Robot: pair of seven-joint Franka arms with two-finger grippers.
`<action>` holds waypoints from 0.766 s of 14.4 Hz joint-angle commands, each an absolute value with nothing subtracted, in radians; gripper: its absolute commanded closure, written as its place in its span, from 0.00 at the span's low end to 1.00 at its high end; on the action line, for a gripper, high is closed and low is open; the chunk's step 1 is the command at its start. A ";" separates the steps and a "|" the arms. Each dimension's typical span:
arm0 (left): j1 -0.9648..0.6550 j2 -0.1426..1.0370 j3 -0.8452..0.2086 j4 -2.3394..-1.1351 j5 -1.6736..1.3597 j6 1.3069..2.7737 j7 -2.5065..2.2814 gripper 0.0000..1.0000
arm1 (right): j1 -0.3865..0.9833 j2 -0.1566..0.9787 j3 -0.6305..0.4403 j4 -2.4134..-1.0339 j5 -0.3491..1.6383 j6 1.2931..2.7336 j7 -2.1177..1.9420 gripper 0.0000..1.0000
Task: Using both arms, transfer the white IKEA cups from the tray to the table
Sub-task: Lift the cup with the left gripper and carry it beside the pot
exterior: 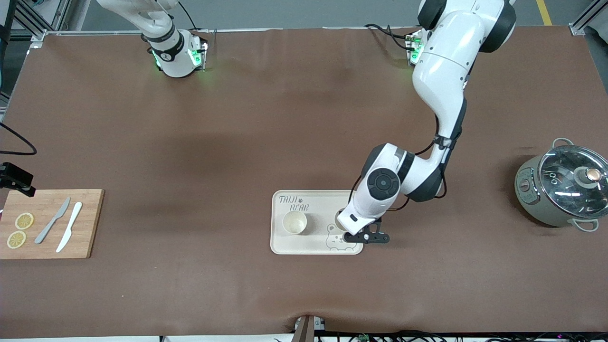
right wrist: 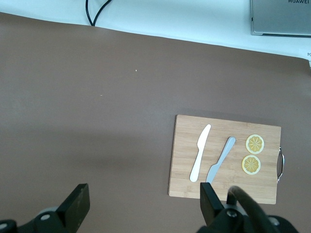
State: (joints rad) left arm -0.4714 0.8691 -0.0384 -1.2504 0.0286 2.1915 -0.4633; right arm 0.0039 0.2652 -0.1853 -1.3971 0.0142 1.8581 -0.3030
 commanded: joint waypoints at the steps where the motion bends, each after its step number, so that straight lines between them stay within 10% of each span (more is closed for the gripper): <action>1: -0.424 0.760 -0.037 -1.267 0.028 2.038 -0.392 1.00 | 0.000 0.270 -0.183 -1.385 0.012 1.859 -0.305 0.00; 6: -0.324 0.652 -0.040 -1.299 0.021 1.922 -0.214 1.00 | -0.002 0.270 -0.183 -1.385 0.015 1.858 -0.305 0.00; 11: -0.157 0.392 -0.064 -1.619 -0.023 2.006 0.009 1.00 | -0.002 0.282 -0.181 -1.387 0.020 1.858 -0.308 0.00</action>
